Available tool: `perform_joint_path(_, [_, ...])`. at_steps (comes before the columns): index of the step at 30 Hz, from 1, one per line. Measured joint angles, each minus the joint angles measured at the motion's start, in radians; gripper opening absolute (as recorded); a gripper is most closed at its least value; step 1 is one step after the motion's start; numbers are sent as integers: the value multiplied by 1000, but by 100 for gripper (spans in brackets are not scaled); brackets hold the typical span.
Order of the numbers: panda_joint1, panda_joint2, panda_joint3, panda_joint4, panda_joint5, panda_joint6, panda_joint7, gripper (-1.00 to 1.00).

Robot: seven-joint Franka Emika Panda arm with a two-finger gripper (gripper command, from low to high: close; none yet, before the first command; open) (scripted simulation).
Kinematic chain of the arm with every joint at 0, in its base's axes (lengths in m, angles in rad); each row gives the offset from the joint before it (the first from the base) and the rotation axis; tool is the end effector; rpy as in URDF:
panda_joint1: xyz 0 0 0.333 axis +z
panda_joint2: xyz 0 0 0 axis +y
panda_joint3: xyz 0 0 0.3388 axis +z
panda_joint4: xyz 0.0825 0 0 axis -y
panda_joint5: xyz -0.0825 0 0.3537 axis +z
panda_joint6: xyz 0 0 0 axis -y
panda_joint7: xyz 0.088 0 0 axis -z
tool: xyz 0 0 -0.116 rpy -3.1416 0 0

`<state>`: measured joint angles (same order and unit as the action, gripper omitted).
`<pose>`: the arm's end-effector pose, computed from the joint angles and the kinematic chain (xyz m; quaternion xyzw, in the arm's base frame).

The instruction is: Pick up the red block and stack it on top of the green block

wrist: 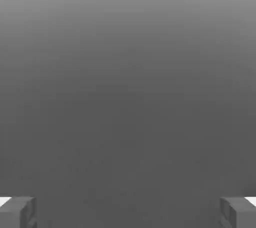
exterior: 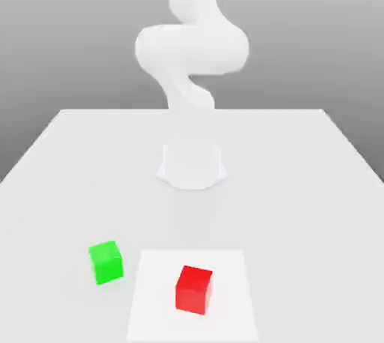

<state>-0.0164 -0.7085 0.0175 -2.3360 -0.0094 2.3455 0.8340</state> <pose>0.3426 0.0026 0.6768 -0.8570 0.3770 -0.3253 0.1330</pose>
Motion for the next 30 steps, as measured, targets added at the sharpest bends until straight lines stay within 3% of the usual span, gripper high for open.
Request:
perform_joint_path(14, [-63,515,60,-202,-47,255,187,0])
perform_joint_path(21, [-64,766,66,-302,-21,383,244,0])
perform_joint_path(27, [-43,983,38,-290,-50,554,277,0])
perform_joint_path(28, [-39,1006,33,-286,-56,574,281,-100])
perform_joint_path(30, [-39,1006,33,-286,-56,574,281,-100])
